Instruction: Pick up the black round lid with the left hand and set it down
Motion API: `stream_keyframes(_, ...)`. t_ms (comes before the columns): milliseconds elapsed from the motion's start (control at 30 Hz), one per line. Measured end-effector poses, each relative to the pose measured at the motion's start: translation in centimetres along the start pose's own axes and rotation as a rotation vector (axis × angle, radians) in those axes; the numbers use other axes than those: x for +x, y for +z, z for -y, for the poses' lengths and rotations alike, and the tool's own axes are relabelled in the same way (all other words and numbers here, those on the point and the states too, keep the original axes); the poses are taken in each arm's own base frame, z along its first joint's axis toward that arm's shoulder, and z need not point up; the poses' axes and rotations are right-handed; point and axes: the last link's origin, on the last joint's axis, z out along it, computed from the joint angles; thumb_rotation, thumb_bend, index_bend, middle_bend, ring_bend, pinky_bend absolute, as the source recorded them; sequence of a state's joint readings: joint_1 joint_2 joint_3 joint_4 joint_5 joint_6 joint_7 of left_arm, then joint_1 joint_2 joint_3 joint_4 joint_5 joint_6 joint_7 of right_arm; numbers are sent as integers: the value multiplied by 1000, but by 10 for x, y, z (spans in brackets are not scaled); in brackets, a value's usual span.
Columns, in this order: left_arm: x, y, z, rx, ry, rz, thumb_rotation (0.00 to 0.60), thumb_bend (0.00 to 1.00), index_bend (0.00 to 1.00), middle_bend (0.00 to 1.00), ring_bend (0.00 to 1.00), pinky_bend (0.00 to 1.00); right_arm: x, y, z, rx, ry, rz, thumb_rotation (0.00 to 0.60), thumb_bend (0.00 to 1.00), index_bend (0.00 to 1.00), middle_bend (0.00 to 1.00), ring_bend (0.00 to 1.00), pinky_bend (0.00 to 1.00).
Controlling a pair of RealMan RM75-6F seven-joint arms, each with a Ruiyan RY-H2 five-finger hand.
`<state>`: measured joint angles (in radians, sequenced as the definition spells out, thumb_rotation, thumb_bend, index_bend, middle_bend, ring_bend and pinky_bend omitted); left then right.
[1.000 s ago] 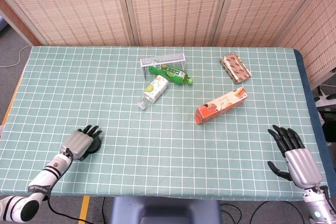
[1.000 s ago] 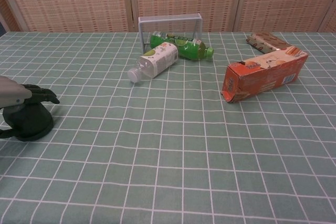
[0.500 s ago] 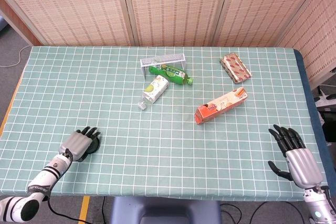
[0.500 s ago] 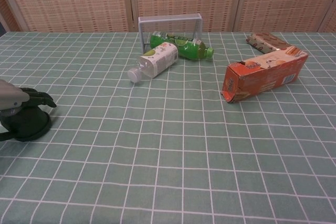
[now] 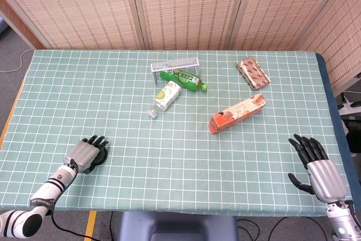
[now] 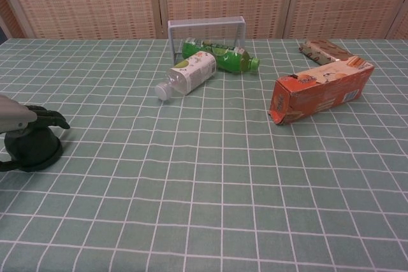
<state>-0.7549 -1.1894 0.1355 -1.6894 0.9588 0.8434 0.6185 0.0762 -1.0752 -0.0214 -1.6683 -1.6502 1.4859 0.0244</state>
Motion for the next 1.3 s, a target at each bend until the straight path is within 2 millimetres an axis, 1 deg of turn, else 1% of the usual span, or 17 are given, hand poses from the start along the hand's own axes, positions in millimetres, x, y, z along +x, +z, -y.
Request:
stream_keyframes(267,5,-3,-1,-3,3,-21,600,362,0,0,0,226,0,0,1,2,2,2,600,229,0,0,0,0)
stream_keyframes(400,9,-4,0,1,11,-51,600,353,2,4,2,257,0,0,1,3,4,3,600,229,0,0,0,0)
stream_keyframes(500,9,-4,0,4,20,-73,600,353,62,81,58,293,0,0,1,4,5,5,600,229,0,0,0,0)
stream_keyframes(567,9,-4,0,4,23,-85,600,357,126,163,132,322,0,0,1,3,6,5,600,229,0,0,0,0)
stream_keyframes(633,9,-4,0,5,28,-98,600,361,213,254,208,363,0,0,1,2,7,4,600,229,0,0,0,0)
stream_keyframes(733,6,-4,0,7,28,-97,600,359,278,311,246,390,0,0,1,2,6,4,600,229,0,0,0,0)
stream_keyframes(933,7,-3,-1,2,11,-107,600,364,428,472,408,467,0,0,1,2,5,6,600,229,0,0,0,0)
stream_keyframes(1033,9,-3,-2,-6,3,-124,600,367,461,510,441,479,-1,0,1,2,5,7,600,229,0,0,0,0)
stream_keyframes(1167,11,-5,-3,-15,-3,-142,600,368,476,529,460,500,-1,0,1,3,6,8,600,229,0,0,0,0)
stream_keyframes(1233,12,-7,-3,-19,1,-148,600,367,479,534,468,541,0,0,1,2,6,7,600,229,0,0,0,0)
stream_keyframes(1300,12,-8,-4,-20,-5,-150,600,365,479,536,473,561,0,0,1,2,6,6,600,229,0,0,0,0)
